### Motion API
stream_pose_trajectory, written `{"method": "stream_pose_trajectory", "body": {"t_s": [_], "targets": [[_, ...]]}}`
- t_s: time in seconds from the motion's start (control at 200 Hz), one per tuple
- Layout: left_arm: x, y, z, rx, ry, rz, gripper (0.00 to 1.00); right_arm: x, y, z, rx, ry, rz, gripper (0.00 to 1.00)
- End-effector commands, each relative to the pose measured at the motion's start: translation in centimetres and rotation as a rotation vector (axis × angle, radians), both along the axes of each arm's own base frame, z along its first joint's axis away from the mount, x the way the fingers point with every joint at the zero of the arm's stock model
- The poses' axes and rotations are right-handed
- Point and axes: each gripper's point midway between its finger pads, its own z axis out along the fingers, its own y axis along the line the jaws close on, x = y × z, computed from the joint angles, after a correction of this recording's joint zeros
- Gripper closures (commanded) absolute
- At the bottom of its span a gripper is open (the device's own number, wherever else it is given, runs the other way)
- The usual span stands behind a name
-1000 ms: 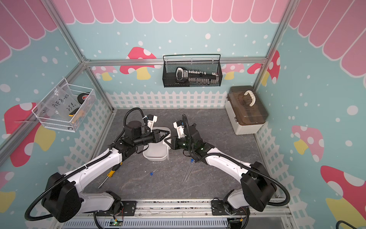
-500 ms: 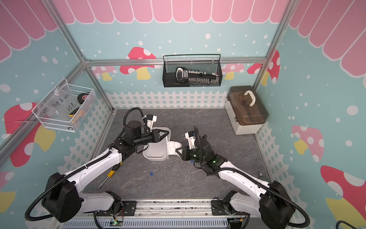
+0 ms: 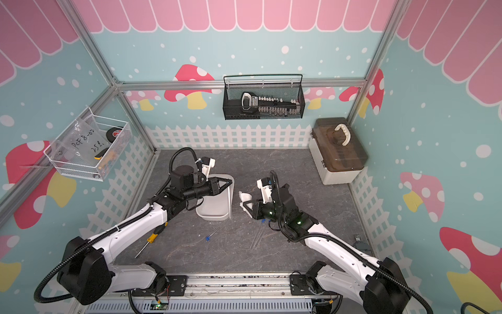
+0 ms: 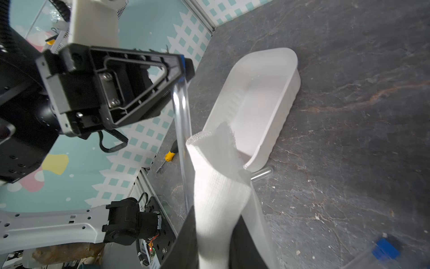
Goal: Wipe the exteriors of test tubes
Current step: Wipe the dirt from the test tube.
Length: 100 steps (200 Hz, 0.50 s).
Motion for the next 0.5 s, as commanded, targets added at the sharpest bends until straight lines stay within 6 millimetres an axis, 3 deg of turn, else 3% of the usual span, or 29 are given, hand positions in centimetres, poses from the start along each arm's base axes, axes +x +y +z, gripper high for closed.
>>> {"method": "stream_pose_trajectory", "body": {"t_s": [0.0,0.225,0.34,0.495], "targets": [[-0.3,0.1,0.1,-0.008,0.009,-0.011,0.83,1.2,1.3,3.4,0.029,-0.086,0.032,0.80],[-0.5,0.1,-0.1,-0.011,0.014,-0.013,0.83,3.3,5.1,6.3,0.104,-0.127,0.118,0.81],[-0.4,0.1,0.2,-0.015,0.008,-0.010,0.83,4.0,5.9,5.2,0.083,-0.107,0.124,0.81],[-0.3,0.1,0.4,-0.019,0.006,-0.008,0.83,3.4,6.7,2.3,0.046,-0.046,0.158,0.82]]}}
